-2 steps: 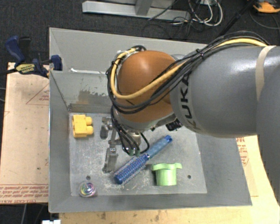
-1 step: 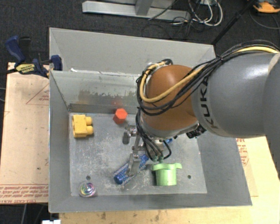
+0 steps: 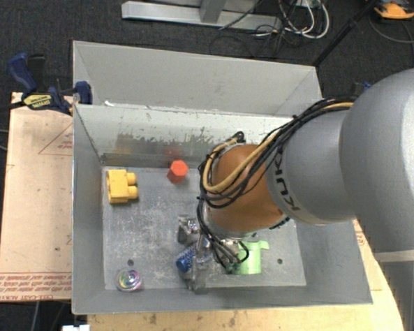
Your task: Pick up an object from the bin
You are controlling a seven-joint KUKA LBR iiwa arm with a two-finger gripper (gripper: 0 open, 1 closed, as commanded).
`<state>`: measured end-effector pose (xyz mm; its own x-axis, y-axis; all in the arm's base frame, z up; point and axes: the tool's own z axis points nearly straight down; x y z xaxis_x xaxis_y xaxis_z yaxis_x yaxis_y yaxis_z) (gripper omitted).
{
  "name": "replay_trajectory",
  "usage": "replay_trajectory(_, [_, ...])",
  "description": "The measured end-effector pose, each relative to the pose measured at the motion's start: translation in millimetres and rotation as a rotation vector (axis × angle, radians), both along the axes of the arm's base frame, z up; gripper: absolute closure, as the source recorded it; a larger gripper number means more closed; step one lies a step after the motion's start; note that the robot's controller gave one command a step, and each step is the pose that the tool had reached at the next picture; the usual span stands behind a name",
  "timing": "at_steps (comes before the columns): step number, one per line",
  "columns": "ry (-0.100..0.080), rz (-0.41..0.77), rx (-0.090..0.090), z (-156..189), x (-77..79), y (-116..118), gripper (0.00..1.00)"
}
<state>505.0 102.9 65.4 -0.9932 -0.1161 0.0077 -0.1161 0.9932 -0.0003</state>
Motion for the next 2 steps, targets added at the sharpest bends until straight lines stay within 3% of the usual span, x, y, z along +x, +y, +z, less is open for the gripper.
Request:
replay_trajectory(1, [-0.006,0.0,0.003,4,1.7,1,1.0])
replay_trajectory(2, [-0.015,0.08,0.003,158,-9.5,6,1.0])
